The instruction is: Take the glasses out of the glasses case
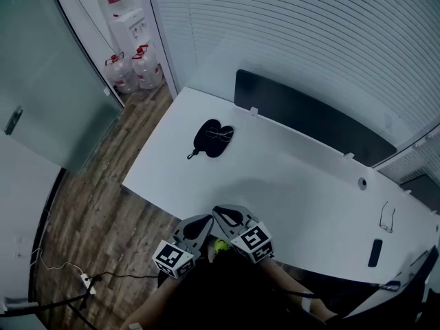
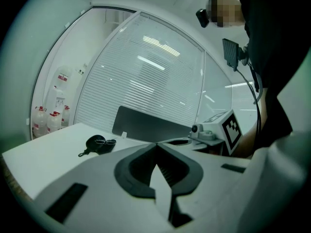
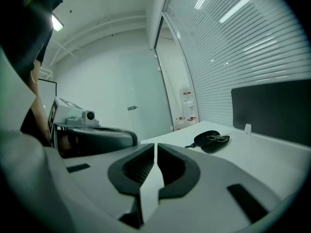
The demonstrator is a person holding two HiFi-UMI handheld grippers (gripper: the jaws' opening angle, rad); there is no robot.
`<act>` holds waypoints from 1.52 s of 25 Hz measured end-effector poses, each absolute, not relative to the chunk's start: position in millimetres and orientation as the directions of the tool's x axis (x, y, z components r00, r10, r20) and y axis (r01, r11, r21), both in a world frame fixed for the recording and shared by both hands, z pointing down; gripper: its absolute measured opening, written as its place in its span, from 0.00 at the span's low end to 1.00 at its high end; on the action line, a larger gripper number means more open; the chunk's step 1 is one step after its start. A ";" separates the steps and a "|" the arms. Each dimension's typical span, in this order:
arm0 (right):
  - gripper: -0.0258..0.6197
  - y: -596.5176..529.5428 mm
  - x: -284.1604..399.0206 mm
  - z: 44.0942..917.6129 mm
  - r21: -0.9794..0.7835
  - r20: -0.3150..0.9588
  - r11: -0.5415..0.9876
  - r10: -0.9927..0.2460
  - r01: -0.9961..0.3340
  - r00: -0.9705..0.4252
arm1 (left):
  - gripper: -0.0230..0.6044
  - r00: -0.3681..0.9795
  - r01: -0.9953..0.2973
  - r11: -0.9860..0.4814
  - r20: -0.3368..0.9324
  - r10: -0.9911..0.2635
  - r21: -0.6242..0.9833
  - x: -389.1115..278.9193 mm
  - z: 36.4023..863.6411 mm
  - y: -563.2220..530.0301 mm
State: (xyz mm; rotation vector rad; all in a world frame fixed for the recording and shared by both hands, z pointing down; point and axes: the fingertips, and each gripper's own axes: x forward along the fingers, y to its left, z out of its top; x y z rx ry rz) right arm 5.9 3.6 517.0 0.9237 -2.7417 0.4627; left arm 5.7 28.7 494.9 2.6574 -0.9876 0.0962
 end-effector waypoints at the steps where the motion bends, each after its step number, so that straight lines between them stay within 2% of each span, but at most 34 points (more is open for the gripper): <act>1: 0.09 0.4 6.6 517.9 -0.214 0.303 0.754 -0.553 -0.621 -0.776 | 0.05 0.763 -0.644 -0.721 0.160 -0.626 0.254 6.1 493.2 26.9; 11: 0.09 -45.0 16.5 518.1 -0.154 0.351 0.719 -0.601 -0.677 -0.718 | 0.05 0.817 -0.575 -0.784 0.118 -0.564 0.233 18.1 483.7 -7.6; 35: 0.09 -142.3 16.2 521.6 -0.046 0.486 0.674 -0.630 -0.738 -0.605 | 0.05 0.898 -0.438 -0.840 0.108 -0.427 0.321 23.4 484.3 -84.7; 38: 0.11 -153.5 15.5 523.4 -0.052 0.494 0.664 -0.632 -0.746 -0.597 | 0.05 0.905 -0.424 -0.846 0.110 -0.411 0.323 22.1 484.5 -93.3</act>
